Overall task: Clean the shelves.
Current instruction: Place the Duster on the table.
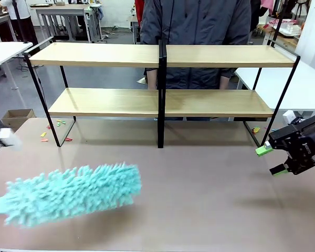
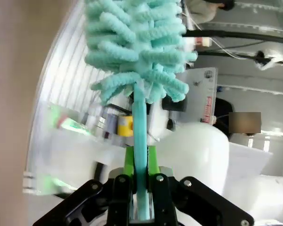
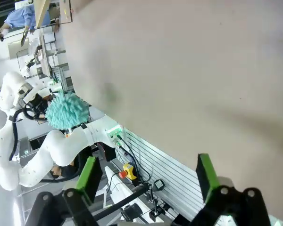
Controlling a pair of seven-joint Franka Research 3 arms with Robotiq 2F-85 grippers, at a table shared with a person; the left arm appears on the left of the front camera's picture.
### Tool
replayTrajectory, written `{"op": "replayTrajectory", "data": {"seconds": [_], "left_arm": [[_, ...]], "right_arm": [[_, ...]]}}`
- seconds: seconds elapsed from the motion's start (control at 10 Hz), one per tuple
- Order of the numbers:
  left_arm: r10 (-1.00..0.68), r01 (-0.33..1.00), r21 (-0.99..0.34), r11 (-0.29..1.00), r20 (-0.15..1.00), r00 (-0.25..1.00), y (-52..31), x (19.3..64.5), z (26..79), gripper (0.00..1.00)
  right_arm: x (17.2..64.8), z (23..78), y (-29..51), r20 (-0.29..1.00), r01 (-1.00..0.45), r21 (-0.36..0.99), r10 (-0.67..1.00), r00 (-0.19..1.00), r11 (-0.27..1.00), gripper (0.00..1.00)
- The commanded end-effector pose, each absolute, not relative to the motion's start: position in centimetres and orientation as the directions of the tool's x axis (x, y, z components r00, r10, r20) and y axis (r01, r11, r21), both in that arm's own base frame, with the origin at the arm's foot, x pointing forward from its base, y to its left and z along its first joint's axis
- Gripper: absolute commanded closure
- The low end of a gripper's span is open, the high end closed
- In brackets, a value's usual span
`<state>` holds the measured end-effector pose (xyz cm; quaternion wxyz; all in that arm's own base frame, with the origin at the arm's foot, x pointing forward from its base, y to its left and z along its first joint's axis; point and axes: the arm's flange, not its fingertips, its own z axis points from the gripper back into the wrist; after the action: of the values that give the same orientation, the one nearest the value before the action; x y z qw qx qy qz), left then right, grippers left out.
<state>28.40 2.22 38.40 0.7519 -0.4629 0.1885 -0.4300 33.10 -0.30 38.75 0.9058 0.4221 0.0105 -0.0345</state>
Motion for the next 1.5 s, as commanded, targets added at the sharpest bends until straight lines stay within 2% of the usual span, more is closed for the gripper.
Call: {"op": "replayTrajectory", "data": {"seconds": [0.0,0.2,0.5,0.6,0.7,0.8,0.9,1.1,1.2,1.3,1.4], "left_arm": [[-0.822,0.590,-0.786,0.183,0.207,0.530,0.4,33.7,36.9,0.88],[-0.847,0.637,-0.738,0.223,0.177,0.502,-0.2,36.7,36.0,0.88],[-0.838,0.660,-0.704,0.263,0.172,0.517,-0.2,37.6,35.7,0.88],[-0.847,0.654,-0.696,0.295,0.127,0.517,-0.4,37.6,35.4,0.67],[-0.838,0.660,-0.674,0.331,0.112,0.534,0.0,37.8,35.5,0.29],[-0.808,0.676,-0.620,0.398,0.113,0.579,1.4,38.3,36.2,0.09],[-0.757,0.680,-0.556,0.478,0.133,0.640,3.8,39.1,37.7,0.00],[-0.640,0.647,-0.473,0.599,0.204,0.741,9.0,39.4,40.7,0.04],[-0.569,0.618,-0.491,0.614,0.267,0.778,11.4,38.4,42.5,0.00],[-0.505,0.610,-0.570,0.551,0.355,0.787,11.9,36.5,44.0,0.00],[-0.417,0.602,-0.670,0.434,0.444,0.794,11.2,34.5,45.4,0.00]], "right_arm": [[33.2,39.1,-0.7,-0.050,0.083,0.777,-0.069,0.996,0.624,0.00],[33.2,39.1,-0.7,-0.050,0.083,0.777,-0.069,0.996,0.624,0.00],[33.2,39.1,-0.7,-0.050,0.083,0.777,-0.069,0.996,0.624,0.00],[33.2,39.1,-0.7,-0.050,0.083,0.777,-0.069,0.996,0.624,0.00],[33.2,39.1,-0.7,-0.050,0.083,0.777,-0.069,0.996,0.624,0.00],[33.2,39.1,-0.7,-0.050,0.083,0.777,-0.069,0.996,0.624,0.00],[33.2,39.1,-0.7,-0.050,0.083,0.777,-0.069,0.996,0.624,0.00],[33.2,39.1,-0.7,-0.050,0.083,0.777,-0.069,0.996,0.624,0.00],[33.2,39.1,-0.7,-0.050,0.083,0.777,-0.069,0.996,0.624,0.00],[33.0,38.7,-0.7,-0.054,0.082,0.765,-0.064,0.997,0.639,0.00],[33.0,41.5,-1.7,-0.038,0.104,0.798,-0.122,0.992,0.593,0.00]]}}
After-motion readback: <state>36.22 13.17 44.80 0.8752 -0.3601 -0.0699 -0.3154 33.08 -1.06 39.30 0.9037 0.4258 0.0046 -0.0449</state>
